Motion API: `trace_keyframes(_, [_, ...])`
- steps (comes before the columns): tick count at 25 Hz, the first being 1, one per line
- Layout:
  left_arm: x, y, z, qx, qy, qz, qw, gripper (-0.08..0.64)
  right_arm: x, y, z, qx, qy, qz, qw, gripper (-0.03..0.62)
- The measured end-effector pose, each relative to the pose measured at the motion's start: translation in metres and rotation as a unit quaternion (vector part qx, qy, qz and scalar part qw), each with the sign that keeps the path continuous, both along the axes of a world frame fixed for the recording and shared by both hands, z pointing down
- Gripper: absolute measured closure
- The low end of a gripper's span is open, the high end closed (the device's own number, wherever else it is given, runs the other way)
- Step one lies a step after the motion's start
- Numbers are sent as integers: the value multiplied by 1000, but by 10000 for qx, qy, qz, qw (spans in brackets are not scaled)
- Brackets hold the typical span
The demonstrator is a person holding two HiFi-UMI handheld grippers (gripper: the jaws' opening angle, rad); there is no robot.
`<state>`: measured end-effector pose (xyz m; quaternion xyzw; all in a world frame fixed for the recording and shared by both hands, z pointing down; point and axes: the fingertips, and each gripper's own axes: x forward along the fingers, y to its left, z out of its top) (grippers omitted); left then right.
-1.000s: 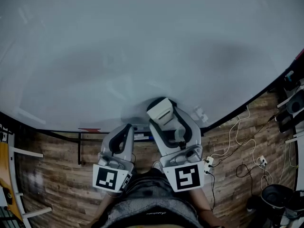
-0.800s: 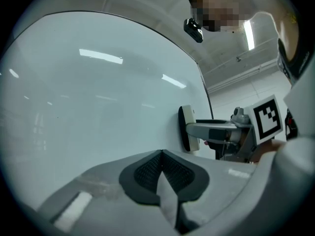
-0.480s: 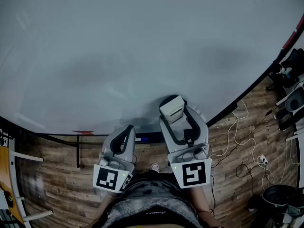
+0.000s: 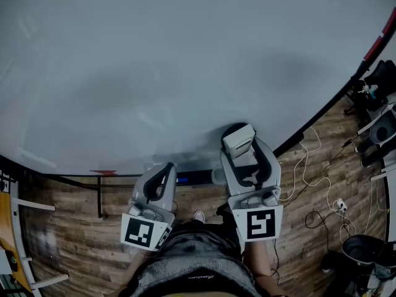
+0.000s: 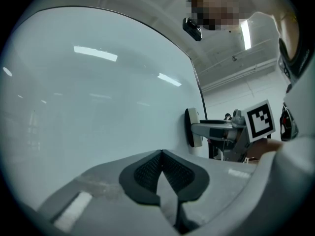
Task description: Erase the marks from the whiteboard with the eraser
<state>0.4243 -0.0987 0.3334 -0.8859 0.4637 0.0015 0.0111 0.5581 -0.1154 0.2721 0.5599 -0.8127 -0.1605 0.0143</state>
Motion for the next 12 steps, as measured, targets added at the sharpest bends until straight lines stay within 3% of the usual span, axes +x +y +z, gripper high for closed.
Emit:
trace_keyframes(7, [11,-2,10,-214,32,36,9998,557,39,-4,5,-16,24,409,9992,342])
trace_keyframes(12, [18,-4,8,-89,-54,160,9998,557,42,-5,2,89,4,413,9991,342])
